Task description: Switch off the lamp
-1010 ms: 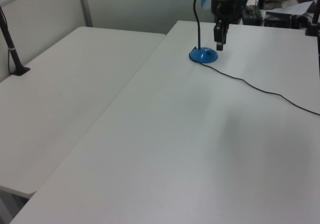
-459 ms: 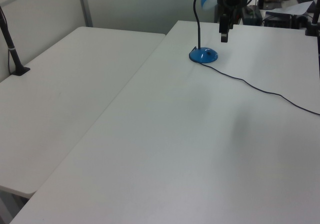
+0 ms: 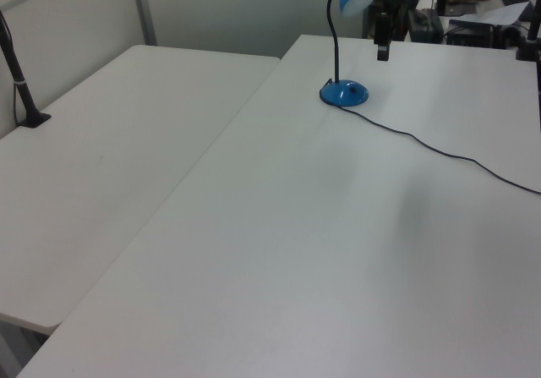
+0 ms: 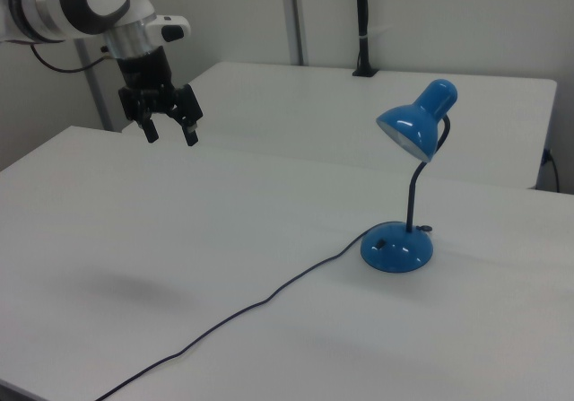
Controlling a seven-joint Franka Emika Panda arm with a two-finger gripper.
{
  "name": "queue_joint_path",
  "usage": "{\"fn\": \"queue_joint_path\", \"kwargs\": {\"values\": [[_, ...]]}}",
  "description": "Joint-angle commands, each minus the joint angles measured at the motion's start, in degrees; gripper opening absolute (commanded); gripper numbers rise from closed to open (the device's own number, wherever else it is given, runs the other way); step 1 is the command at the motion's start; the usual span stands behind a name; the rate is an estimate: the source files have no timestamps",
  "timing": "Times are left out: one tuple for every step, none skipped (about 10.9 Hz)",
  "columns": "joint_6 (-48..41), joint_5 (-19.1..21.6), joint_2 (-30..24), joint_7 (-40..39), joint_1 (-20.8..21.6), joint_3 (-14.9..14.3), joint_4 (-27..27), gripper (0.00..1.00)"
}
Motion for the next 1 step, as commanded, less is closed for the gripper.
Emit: {"fn": "queue_joint_path", "kwargs": {"values": [[-1.6,-0.3,-1.1,-0.2,-0.1,-0.3,-0.4,1.00]]}}
